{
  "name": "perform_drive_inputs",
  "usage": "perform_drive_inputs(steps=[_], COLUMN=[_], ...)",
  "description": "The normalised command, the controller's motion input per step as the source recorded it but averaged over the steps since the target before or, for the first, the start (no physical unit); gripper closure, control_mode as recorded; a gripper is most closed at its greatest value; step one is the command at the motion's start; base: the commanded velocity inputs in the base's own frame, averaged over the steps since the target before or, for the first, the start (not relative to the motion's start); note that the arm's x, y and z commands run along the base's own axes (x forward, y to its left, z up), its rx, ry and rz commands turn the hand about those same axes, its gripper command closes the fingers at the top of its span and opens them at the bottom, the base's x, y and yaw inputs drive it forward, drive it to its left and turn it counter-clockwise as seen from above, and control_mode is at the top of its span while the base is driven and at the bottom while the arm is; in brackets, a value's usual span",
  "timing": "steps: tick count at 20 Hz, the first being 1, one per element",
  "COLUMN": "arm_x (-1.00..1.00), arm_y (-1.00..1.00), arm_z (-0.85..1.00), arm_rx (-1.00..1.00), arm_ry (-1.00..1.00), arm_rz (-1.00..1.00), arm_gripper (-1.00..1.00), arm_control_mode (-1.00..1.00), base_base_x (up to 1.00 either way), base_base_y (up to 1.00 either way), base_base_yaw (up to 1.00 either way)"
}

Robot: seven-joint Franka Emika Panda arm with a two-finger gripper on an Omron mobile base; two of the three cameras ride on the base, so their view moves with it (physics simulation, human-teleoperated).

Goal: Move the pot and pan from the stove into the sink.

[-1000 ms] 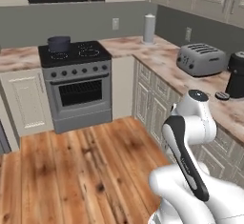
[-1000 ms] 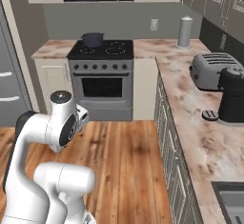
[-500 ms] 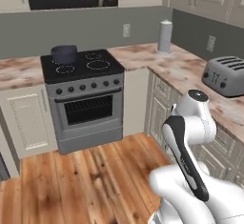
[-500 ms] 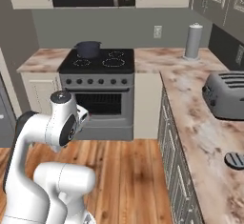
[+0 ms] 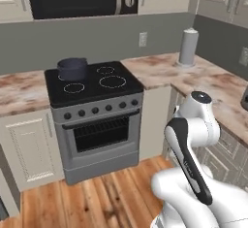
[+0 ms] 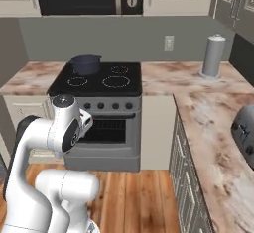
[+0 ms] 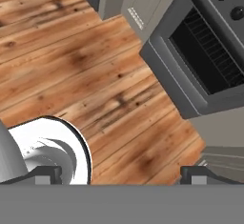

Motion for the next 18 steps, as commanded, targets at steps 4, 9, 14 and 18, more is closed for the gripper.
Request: perform_drive_inputs(steps=[4,9,14,18], arm_x=[0.0,0.0,0.0,0.0], arm_y=[0.0,0.0,0.0,0.0], arm_z=[0.0,0.0,0.0,0.0], arm_rx=[0.0,0.0,0.0,0.0], arm_ry=[0.0,0.0,0.0,0.0], arm_rz=[0.0,0.0,0.0,0.0], arm_gripper=[-1.0,-1.0,-1.0,-1.0], arm_control_mode=[1.0,1.0,1.0,1.0], base_base_x=[1.0,1.0,1.0,0.89], base_base_y=[0.47,0.46,0.43,0.4], base_base_yaw=[0.0,0.0,0.0,-0.01])
